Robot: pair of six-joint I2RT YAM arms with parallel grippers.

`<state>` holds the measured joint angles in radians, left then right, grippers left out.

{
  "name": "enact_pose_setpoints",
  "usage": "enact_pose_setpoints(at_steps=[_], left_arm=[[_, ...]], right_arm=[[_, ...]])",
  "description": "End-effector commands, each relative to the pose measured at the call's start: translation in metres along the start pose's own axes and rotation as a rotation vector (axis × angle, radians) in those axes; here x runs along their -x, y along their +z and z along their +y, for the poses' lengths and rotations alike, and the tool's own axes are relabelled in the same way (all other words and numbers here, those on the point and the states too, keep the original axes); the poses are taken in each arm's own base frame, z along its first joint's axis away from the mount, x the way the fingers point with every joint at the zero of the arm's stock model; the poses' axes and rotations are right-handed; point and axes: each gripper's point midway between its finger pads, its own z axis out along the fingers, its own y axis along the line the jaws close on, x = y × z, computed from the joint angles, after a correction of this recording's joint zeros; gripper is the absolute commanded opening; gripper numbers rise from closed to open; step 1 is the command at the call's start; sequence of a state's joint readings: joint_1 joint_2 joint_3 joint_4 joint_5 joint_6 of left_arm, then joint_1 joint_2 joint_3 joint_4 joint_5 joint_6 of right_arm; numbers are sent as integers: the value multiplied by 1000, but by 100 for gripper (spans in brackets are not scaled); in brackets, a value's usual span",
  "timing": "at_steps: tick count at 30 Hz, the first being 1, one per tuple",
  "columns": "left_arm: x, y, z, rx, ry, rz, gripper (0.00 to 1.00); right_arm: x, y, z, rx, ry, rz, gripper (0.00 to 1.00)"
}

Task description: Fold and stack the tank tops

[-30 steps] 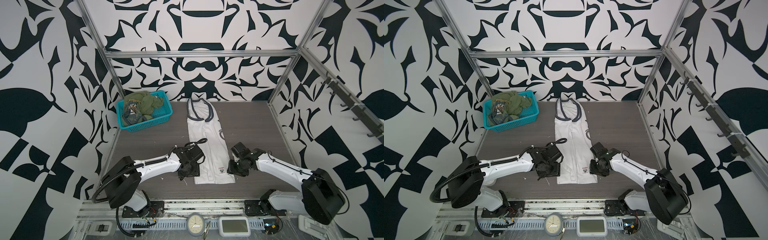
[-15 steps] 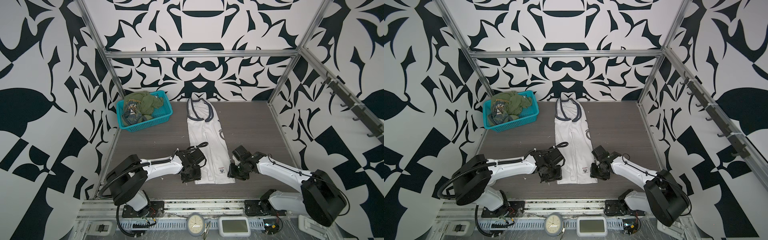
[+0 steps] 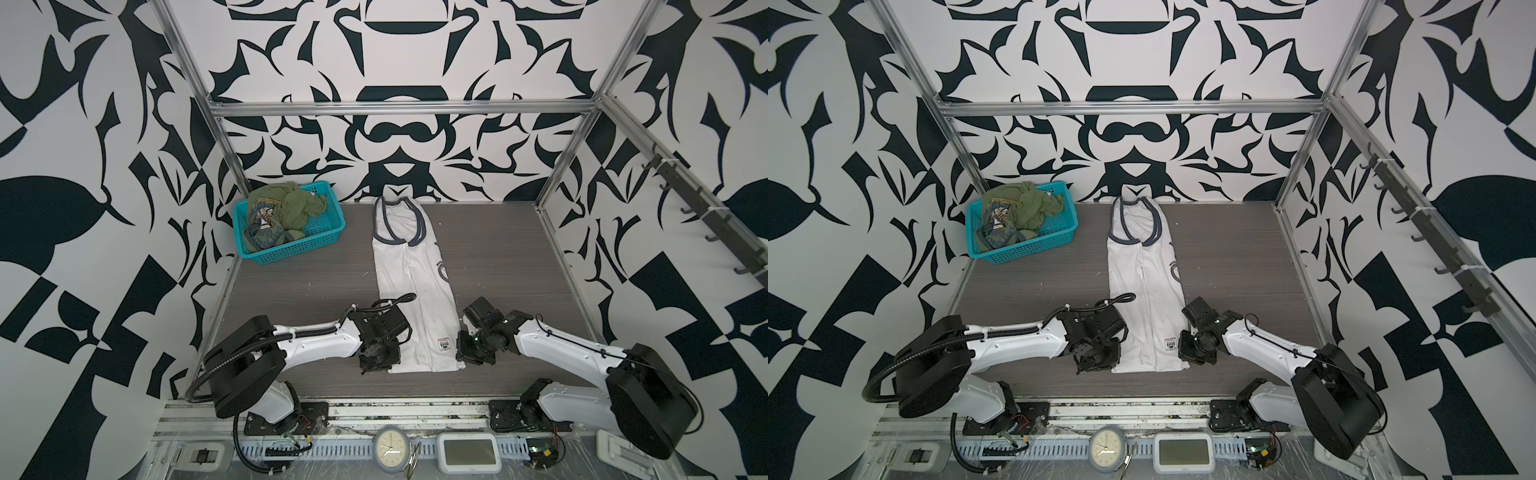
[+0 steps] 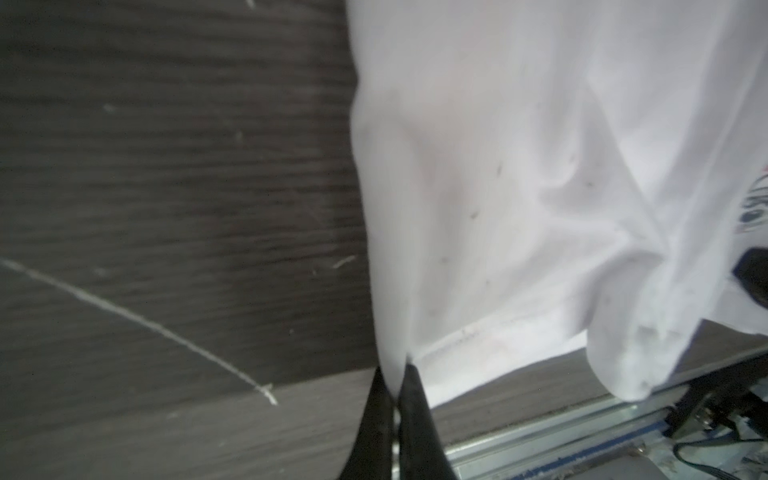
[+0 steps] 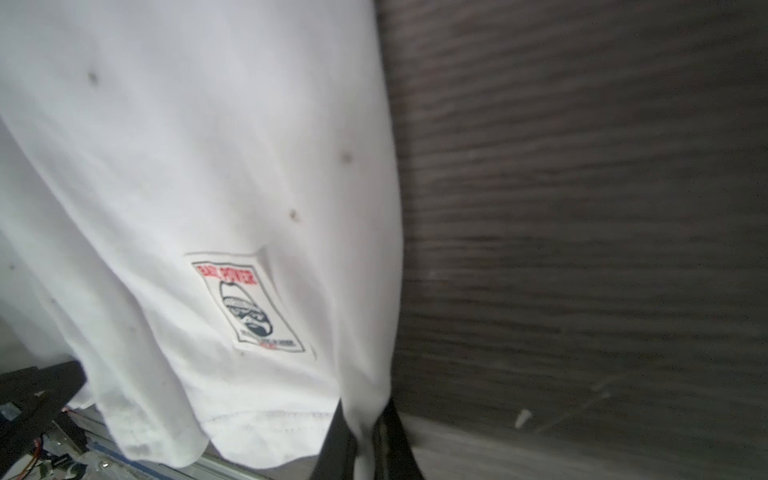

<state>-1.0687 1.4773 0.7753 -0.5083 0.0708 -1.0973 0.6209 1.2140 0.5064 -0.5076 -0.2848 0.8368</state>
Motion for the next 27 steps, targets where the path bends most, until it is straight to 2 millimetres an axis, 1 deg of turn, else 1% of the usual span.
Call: enact_pose_setpoints(at_steps=[1, 3, 7, 8, 11, 13, 14, 16, 18, 19, 21, 23, 24, 27], left_arm=[[0, -15, 11, 21, -18, -52, 2], [4, -26, 14, 16, -22, -94, 0], [14, -44, 11, -3, -13, -167, 0], [19, -57, 5, -38, -3, -208, 0], [42, -77, -10, -71, 27, -286, 0], [65, -91, -18, -83, 40, -330, 0], [79, -92, -17, -59, 28, -347, 0], [109, -104, -23, -72, 12, -404, 0], [143, -115, -32, -89, 16, -467, 0], [158, -118, -35, -87, 16, -480, 0], [195, -122, -38, -78, 7, -509, 0], [227, -122, -42, -85, -3, -512, 0], [244, -125, -43, -86, -13, -530, 0], [285, -124, -43, -70, -34, -566, 0]], right_arm=[[-8, -5, -2, -19, 14, 6, 4], [-5, -14, 4, -14, -1, -14, 2], [4, -31, 16, -3, -17, -55, 0], [8, -36, 20, 0, -24, -70, 0], [26, -53, 36, 14, -56, -123, 0], [45, -66, 50, 30, -74, -165, 0], [58, -73, 56, 37, -77, -192, 0], [84, -87, 68, 65, -82, -244, 0], [115, -99, 83, 95, -102, -300, 0], [129, -105, 90, 102, -110, -325, 0], [161, -112, 102, 112, -119, -365, 0], [191, -119, 113, 131, -122, -396, 0], [206, -119, 118, 130, -123, -402, 0], [245, -121, 129, 138, -136, -445, 0]])
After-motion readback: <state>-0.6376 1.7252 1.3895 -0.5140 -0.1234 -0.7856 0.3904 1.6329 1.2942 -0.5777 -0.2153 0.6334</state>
